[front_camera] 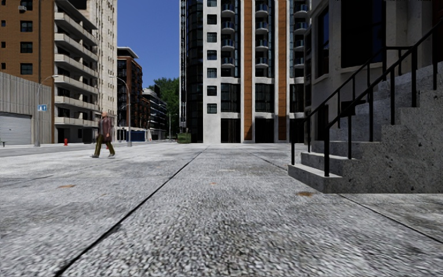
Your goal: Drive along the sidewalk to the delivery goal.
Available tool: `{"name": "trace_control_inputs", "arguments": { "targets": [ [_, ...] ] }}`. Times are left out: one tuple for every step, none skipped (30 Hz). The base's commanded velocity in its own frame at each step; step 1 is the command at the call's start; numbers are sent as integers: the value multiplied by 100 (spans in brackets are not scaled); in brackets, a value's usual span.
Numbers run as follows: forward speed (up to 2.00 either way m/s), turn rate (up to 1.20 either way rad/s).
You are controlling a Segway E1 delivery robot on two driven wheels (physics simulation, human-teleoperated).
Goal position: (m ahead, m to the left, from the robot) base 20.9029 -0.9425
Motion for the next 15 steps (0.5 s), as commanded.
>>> {"name": "trace_control_inputs", "arguments": {
  "targets": [
    [200,-26],
    [200,-26],
    [200,-32],
    [200,-43],
    [200,-47],
    [200,-47],
    [200,-48],
    [200,-48],
    [200,-4],
    [200,-4],
    [200,0],
    [200,0],
    [200,0],
    [200,0],
    [200,0]
  ]
}}
